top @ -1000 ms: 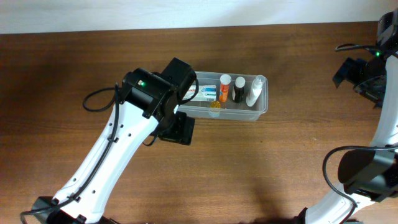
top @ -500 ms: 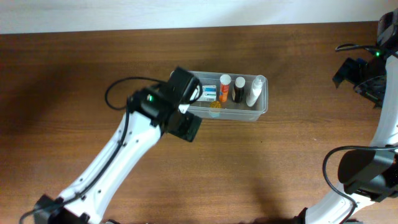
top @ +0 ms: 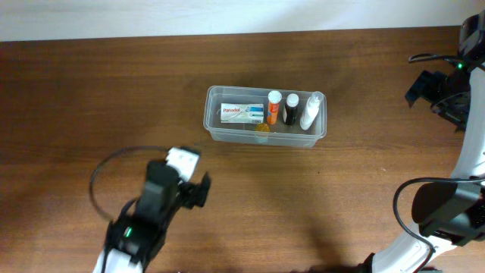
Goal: Pack container
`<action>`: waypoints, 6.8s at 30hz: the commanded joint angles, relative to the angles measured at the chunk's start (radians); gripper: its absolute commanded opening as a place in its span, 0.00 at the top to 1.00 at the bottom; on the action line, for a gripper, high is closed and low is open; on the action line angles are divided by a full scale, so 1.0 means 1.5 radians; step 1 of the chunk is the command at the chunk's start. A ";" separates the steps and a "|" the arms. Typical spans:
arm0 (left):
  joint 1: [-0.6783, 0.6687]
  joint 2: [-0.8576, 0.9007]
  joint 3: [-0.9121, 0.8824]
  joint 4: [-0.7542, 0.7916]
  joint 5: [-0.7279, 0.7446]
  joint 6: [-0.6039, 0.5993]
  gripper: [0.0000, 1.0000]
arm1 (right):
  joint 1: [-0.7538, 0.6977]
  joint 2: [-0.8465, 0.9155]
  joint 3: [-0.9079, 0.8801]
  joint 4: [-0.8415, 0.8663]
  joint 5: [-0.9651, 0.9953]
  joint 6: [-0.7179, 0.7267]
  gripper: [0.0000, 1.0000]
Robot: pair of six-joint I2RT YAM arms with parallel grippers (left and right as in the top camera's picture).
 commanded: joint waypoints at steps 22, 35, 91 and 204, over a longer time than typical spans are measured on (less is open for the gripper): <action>0.281 -0.549 -0.256 0.111 0.186 0.013 0.01 | -0.001 0.002 0.001 0.002 -0.002 -0.004 0.01; 0.281 -0.556 -0.312 0.199 0.181 0.013 0.01 | -0.001 0.002 0.001 0.002 -0.002 -0.004 0.02; 0.279 -0.555 -0.312 0.163 0.186 0.013 0.00 | 0.021 -0.100 -0.044 0.044 0.024 -0.007 0.02; 0.279 -0.555 -0.312 0.163 0.186 0.013 0.01 | 0.272 -1.285 -1.423 1.066 -0.120 -0.161 0.02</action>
